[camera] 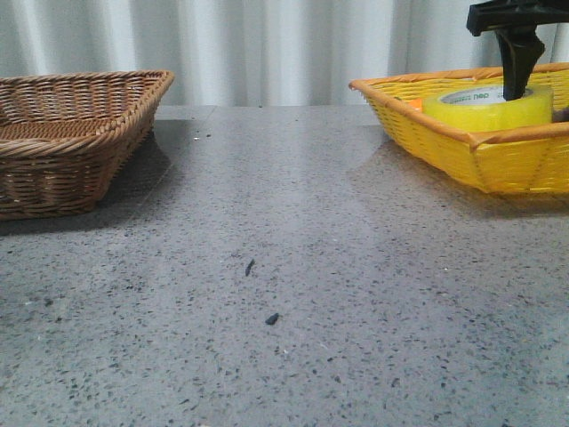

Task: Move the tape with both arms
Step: 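Grasp the yellow tape roll with the right gripper and lift it, then set the tape roll on the table between the baskets, release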

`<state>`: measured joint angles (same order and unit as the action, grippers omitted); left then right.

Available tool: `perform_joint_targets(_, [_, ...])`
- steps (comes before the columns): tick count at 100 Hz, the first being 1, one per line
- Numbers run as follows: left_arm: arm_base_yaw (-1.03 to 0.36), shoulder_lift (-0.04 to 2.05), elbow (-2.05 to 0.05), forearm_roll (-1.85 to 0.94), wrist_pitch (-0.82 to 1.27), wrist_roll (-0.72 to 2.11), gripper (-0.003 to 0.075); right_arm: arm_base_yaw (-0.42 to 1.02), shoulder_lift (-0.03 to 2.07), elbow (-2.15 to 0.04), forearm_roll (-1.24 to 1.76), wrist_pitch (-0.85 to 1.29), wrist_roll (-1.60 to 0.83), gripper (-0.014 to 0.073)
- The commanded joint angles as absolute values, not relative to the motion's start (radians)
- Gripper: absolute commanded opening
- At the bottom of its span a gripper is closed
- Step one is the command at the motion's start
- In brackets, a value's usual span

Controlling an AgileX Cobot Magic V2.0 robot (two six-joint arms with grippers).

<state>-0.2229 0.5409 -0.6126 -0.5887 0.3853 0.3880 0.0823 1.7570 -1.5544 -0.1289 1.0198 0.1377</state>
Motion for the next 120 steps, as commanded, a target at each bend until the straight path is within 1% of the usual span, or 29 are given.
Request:
perform_joint_targets(1, [-0.229, 0.552, -0.649, -0.605, 0.330, 0.389, 0.0459, 0.070, 1.726, -1.587, -0.115, 0.978, 0.143, 0.0412])
perform_joint_targets(7, [-0.229, 0.552, -0.649, -0.605, 0.330, 0.389, 0.0459, 0.070, 1.736, -1.587, -0.113, 0.978, 0.143, 0.0378])
perform_joint_targets(14, [-0.229, 0.552, -0.649, -0.605, 0.330, 0.389, 0.0459, 0.070, 1.741, -1.587, -0.098, 0.978, 0.143, 0.0302])
perform_joint_targets(28, [-0.229, 0.552, -0.649, -0.605, 0.330, 0.389, 0.0459, 0.070, 1.744, -1.587, -0.096, 0.964, 0.143, 0.0078])
perform_joint_targets(36, [-0.229, 0.552, -0.649, -0.605, 0.330, 0.389, 0.0459, 0.070, 1.744, -1.587, -0.093, 0.947, 0.143, -0.0072])
perform_joint_targets(40, [-0.229, 0.552, -0.649, -0.605, 0.330, 0.389, 0.0459, 0.070, 1.740, -1.587, -0.093, 0.944, 0.143, -0.0059])
perform_joint_targets(56, [-0.229, 0.552, -0.649, -0.605, 0.335, 0.389, 0.0459, 0.070, 1.677, -1.611, -0.089, 0.922, 0.143, -0.0058])
perform_joint_targets(76, [-0.229, 0.552, -0.647, -0.605, 0.344, 0.389, 0.0459, 0.088, 1.564, -1.753, -0.046, 0.873, 0.143, -0.0058])
perform_joint_targets(97, [-0.229, 0.552, -0.647, -0.605, 0.338, 0.389, 0.0459, 0.191, 1.539, -1.933, -0.030, 0.877, 0.139, -0.0058])
perform_joint_targets(120, [-0.229, 0.575, -0.647, -0.606, 0.338, 0.389, 0.0459, 0.366, 1.579, -1.945, -0.007, 0.857, 0.133, -0.0059])
